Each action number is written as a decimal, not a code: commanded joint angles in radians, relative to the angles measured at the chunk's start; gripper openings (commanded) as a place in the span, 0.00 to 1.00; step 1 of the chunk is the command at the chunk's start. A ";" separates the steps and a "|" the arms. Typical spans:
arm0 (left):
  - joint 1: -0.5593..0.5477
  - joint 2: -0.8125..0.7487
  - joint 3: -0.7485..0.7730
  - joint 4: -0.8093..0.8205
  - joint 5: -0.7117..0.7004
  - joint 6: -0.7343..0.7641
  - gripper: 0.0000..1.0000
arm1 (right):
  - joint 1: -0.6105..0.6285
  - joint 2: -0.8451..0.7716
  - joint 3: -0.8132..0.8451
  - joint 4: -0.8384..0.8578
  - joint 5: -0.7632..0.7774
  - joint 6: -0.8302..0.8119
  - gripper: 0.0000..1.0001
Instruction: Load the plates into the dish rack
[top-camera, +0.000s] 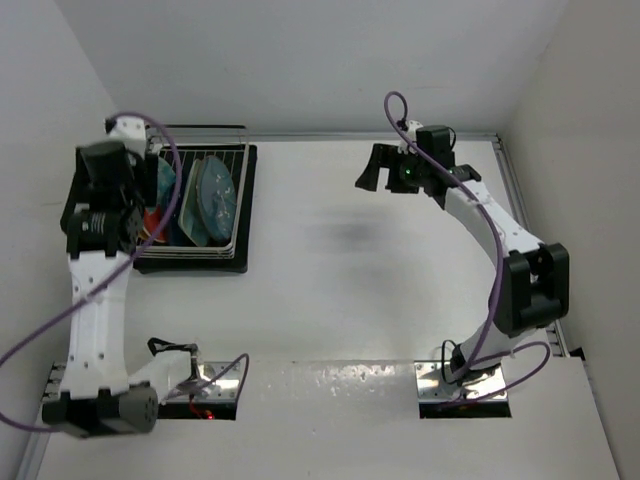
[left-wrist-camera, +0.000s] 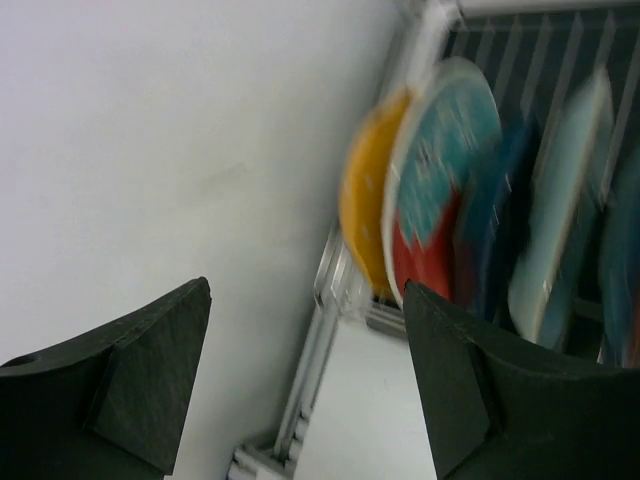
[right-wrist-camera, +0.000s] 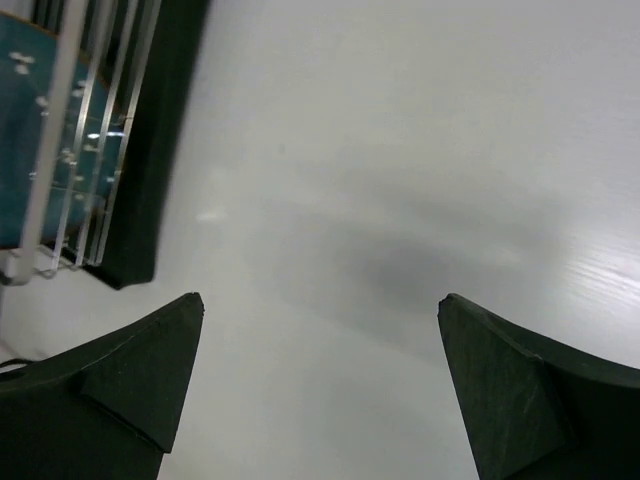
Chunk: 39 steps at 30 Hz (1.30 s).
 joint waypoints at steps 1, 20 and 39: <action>0.005 -0.200 -0.236 -0.019 0.180 0.066 0.82 | -0.014 -0.106 -0.088 -0.011 0.209 -0.070 1.00; 0.005 -0.984 -0.953 -0.016 0.306 0.350 1.00 | 0.017 -0.619 -0.751 -0.052 0.451 0.148 1.00; 0.024 -1.078 -1.025 0.003 0.300 0.293 1.00 | 0.037 -0.876 -0.916 -0.172 0.397 0.108 1.00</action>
